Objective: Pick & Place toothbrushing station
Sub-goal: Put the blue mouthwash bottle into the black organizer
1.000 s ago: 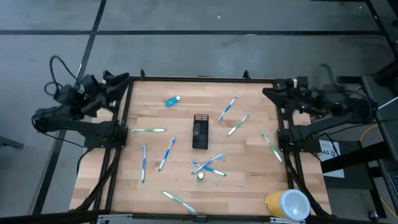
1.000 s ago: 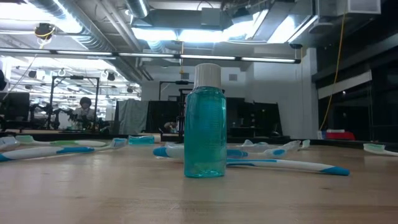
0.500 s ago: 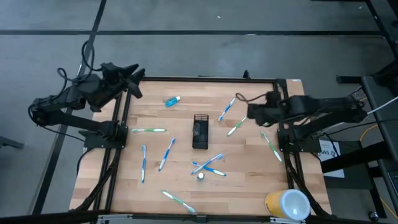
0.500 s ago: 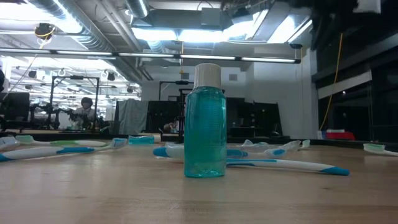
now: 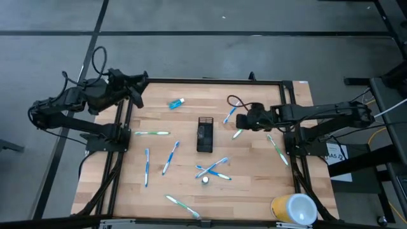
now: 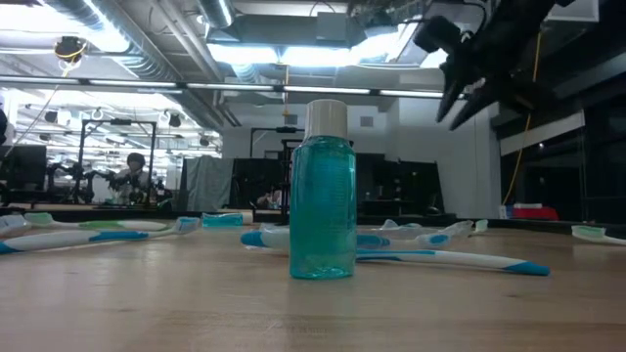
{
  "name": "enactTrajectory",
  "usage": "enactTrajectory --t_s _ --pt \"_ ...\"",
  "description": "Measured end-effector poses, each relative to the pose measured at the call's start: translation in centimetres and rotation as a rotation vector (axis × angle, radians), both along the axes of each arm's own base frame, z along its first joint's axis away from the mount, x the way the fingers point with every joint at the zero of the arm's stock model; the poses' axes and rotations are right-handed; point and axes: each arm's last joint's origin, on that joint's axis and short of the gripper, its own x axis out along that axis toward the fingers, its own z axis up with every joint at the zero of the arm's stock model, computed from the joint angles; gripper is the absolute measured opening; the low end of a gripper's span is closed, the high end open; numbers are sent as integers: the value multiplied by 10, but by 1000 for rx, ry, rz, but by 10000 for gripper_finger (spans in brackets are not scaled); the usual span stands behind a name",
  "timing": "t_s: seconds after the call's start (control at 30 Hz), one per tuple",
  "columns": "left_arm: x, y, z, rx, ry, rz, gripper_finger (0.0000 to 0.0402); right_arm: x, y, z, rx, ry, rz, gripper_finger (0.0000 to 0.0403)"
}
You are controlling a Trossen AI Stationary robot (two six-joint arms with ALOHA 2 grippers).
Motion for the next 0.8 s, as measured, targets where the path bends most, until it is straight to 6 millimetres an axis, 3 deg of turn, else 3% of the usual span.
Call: enactTrajectory --t_s 0.1,0.3,0.4,0.53,0.8 --pt "-5 -1 -8 -53 60 -36 171 9 10 -2 23 -26 126 95" --pt "-7 -5 -21 -151 133 -131 171 30 48 -21 89 -20 582 96" --pt "-4 -8 -29 -183 145 -161 171 33 63 -36 209 54 606 96" --pt "1 -13 -39 -216 168 -210 171 38 82 -47 240 64 658 96" --pt "13 -32 -63 -323 233 -392 171 44 121 -30 126 -200 756 96"
